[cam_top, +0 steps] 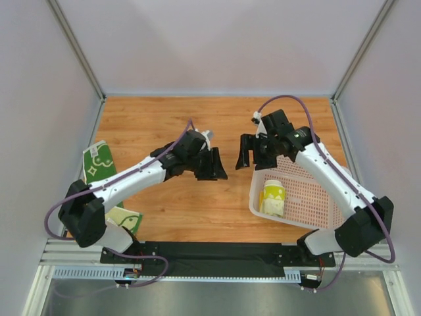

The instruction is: Roll the towels

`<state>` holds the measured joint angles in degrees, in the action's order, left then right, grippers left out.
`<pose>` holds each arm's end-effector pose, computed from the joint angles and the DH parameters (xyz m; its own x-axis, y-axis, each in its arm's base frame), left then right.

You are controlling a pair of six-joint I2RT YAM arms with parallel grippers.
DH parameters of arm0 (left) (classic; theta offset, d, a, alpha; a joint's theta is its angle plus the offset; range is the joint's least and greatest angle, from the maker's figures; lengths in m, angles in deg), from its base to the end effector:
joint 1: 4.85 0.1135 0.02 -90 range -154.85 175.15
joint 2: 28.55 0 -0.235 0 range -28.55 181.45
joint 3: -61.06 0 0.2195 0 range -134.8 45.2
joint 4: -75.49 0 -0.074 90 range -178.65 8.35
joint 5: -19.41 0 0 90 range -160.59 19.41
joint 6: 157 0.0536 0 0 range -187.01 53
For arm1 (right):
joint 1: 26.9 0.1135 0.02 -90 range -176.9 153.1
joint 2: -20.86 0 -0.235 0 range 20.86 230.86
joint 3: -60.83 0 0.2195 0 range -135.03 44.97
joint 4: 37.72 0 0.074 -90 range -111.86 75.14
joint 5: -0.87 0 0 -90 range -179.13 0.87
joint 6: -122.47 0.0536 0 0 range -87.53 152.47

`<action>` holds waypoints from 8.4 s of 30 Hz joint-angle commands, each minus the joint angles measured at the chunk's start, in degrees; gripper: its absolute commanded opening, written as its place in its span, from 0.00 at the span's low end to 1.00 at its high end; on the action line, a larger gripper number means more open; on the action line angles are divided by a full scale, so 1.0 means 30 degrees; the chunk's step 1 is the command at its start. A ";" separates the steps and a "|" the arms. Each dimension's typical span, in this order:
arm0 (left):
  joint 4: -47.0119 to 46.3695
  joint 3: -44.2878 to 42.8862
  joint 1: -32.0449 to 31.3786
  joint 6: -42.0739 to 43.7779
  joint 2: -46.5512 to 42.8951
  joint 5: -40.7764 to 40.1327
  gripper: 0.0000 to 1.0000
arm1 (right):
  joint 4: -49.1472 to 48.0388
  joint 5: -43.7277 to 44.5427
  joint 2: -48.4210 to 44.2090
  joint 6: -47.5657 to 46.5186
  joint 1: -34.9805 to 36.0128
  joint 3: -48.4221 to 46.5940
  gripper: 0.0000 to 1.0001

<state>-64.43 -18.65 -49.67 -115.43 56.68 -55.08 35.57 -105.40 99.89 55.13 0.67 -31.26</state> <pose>0.2076 -0.2265 0.2368 -0.9437 -0.0785 -0.3213 0.1596 0.7428 -0.6502 0.2159 0.1297 0.2849 -0.9287 -0.0677 -0.3645 -0.2273 0.8806 0.4157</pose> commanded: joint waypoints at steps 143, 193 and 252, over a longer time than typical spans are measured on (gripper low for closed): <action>1.3575 0.1919 2.4461 0.6414 -1.4465 -0.2561 0.82 | -0.0889 0.5739 2.3615 0.4871 1.0090 -1.5644 0.00; 1.2842 -0.1069 2.2527 0.6414 -1.4348 0.2155 0.80 | -0.1767 0.4604 2.3849 0.4520 1.0062 -1.4048 0.00; 0.5664 -0.4260 1.9568 0.4043 0.5250 -0.3909 0.71 | -0.2591 0.4633 0.8524 0.1121 0.0184 -0.1749 0.40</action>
<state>-45.67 -27.99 9.30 -101.35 71.30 -64.43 27.63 -90.89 129.59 60.00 1.35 -35.68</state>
